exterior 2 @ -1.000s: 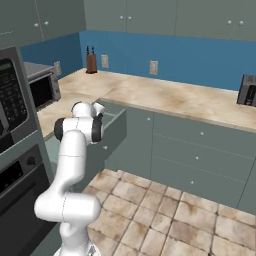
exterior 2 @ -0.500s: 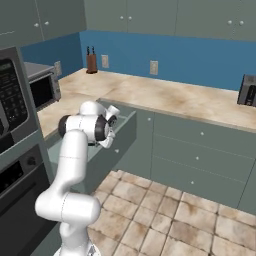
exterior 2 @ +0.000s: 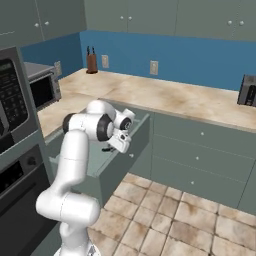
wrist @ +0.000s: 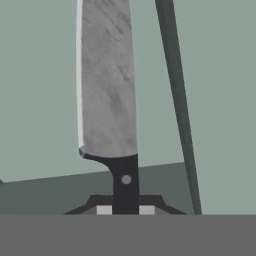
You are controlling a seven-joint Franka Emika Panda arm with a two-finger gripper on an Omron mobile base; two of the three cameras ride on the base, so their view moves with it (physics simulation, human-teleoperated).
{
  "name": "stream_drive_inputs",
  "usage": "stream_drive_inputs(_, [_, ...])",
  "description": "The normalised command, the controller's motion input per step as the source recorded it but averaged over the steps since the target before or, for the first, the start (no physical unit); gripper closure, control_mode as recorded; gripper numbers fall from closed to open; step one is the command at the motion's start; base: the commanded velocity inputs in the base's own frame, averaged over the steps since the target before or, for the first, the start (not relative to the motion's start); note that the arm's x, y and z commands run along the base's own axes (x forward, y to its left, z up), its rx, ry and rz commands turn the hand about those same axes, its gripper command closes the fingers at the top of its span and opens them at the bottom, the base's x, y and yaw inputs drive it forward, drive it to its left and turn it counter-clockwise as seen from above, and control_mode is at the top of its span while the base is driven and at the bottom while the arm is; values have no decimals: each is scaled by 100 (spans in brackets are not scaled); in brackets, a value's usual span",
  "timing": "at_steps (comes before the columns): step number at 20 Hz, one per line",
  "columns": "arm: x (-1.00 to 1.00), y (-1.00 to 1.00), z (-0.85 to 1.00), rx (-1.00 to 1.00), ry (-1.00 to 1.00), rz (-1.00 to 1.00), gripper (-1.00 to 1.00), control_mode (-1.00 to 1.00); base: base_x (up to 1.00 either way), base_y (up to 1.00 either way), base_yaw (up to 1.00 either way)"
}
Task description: Pick up the metallic utensils from the counter and place them in the open drawer. Make sure not to pick up any wooden utensils.
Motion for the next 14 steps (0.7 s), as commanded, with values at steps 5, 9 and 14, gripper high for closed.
stream_drive_inputs(5, [-34, -100, -56, 0, 0, 3, 100, -100, 0, 0, 0])
stream_drive_inputs(9, [-37, -100, -46, 0, 0, 1, 100, -100, 0, 0, 0])
stream_drive_inputs(14, [-59, -47, 15, 13, -6, 1, 100, -100, 0, 0, 0])
